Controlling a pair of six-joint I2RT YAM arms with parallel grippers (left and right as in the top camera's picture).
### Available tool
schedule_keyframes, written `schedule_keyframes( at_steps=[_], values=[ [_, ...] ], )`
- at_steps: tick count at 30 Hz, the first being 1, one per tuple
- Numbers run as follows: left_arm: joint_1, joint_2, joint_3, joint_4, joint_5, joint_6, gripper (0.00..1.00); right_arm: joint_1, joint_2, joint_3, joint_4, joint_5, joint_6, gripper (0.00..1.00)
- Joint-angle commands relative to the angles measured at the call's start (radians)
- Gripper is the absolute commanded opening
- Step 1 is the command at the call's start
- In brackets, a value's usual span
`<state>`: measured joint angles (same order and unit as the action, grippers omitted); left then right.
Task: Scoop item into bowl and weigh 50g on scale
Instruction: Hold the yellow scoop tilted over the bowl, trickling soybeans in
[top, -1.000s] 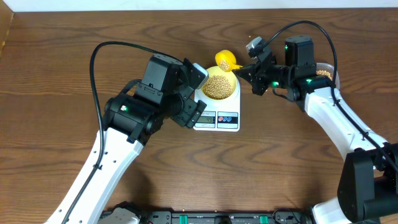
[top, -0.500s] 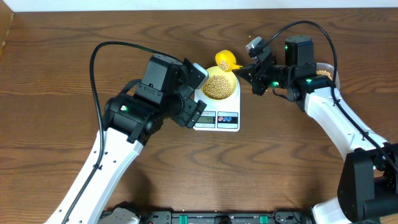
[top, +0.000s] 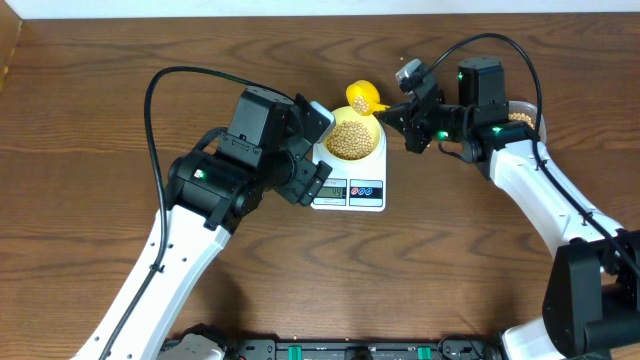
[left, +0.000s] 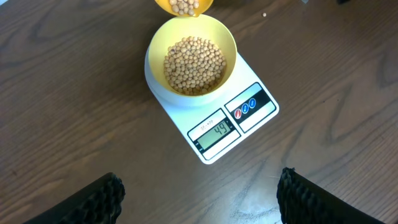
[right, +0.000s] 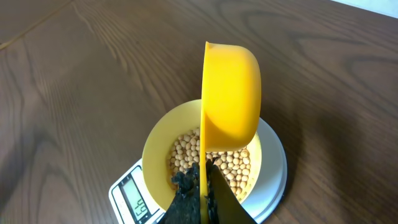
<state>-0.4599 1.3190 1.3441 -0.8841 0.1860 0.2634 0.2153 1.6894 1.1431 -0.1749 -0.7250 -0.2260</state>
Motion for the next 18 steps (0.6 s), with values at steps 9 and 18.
schedule_keyframes(
  at_steps=[9, 18],
  values=[
    [0.004, 0.001, 0.008, -0.002, 0.012, 0.009, 0.81, 0.009, -0.009, 0.003, -0.022, -0.01, 0.011, 0.01],
    [0.004, 0.001, 0.008, -0.002, 0.012, 0.009, 0.81, 0.009, -0.008, 0.003, -0.038, -0.006, 0.001, 0.01]
  ],
)
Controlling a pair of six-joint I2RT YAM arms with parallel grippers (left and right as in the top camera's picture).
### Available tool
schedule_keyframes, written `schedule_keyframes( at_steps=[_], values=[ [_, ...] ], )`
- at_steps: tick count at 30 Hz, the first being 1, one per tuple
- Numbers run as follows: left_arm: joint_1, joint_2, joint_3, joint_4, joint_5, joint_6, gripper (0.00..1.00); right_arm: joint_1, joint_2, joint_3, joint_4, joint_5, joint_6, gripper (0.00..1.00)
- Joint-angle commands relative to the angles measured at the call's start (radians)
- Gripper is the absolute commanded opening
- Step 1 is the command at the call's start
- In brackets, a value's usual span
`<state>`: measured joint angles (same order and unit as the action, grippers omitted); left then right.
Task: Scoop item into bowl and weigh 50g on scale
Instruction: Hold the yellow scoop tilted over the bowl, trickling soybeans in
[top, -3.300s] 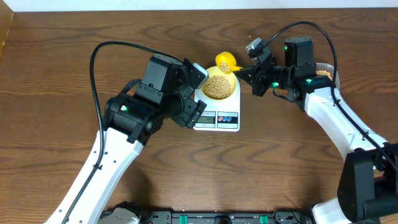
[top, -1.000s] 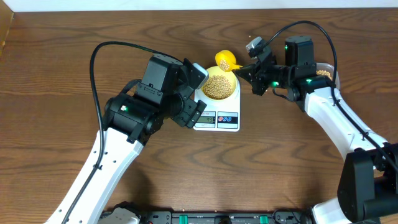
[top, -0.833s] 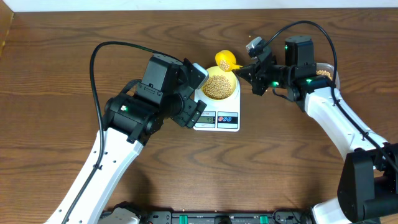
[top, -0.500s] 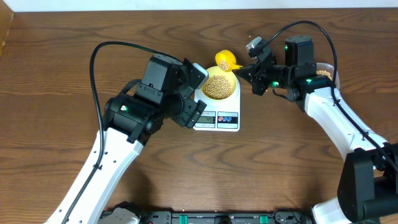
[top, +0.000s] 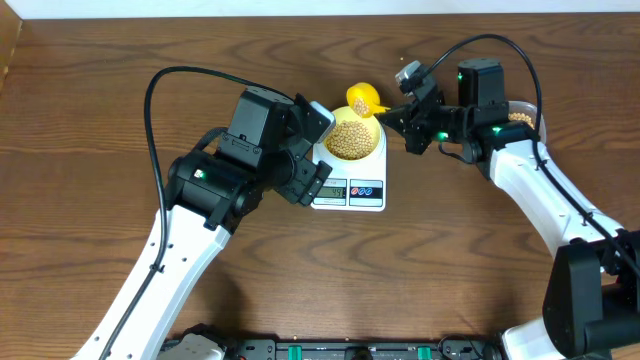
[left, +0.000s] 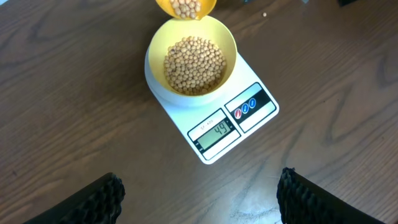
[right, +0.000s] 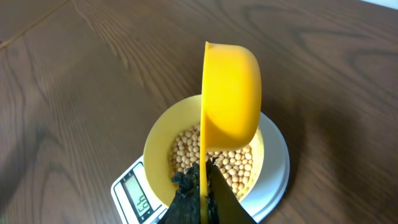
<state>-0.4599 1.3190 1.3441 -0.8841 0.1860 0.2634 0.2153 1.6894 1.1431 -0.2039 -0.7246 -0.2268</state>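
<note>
A yellow bowl (top: 352, 139) of pale beans (left: 193, 64) rests on a white scale (top: 350, 185) whose display (left: 214, 132) reads 49. My right gripper (right: 203, 186) is shut on the handle of a yellow scoop (right: 230, 96), held tilted on its side over the bowl's far rim. The scoop (left: 184, 6) still has some beans in it. My left gripper (left: 199, 205) hangs open over bare table in front of the scale, nothing between its fingers (left: 87, 202).
A container of beans (top: 520, 115) sits at the far right behind my right arm. One stray bean (left: 265, 14) lies on the wooden table (top: 90, 150) beyond the scale.
The scoop has shifted a little further back from the bowl. The display still reads 49. My left arm has not moved.
</note>
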Motion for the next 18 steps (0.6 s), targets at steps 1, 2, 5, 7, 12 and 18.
schedule_keyframes(
  at_steps=[1, 2, 5, 7, 12, 18],
  values=[
    [0.004, 0.001, 0.008, -0.002, 0.012, 0.009, 0.81, 0.009, -0.007, 0.003, 0.005, -0.007, -0.007, 0.01],
    [0.004, 0.001, 0.008, -0.002, 0.012, 0.009, 0.81, 0.009, -0.007, 0.003, 0.015, -0.006, -0.007, 0.01],
    [0.004, 0.001, 0.008, -0.002, 0.012, 0.009, 0.81, 0.01, -0.007, 0.003, 0.034, -0.008, 0.013, 0.01],
    [0.004, 0.001, 0.008, -0.002, 0.012, 0.009, 0.81, 0.01, -0.007, 0.003, 0.02, -0.007, 0.0, 0.01],
    [0.004, 0.001, 0.008, -0.002, 0.012, 0.009, 0.8, 0.01, -0.007, 0.003, 0.048, -0.007, 0.017, 0.01],
    [0.004, 0.001, 0.008, -0.002, 0.012, 0.009, 0.81, 0.01, -0.007, 0.003, 0.038, -0.007, 0.017, 0.01]
  ],
)
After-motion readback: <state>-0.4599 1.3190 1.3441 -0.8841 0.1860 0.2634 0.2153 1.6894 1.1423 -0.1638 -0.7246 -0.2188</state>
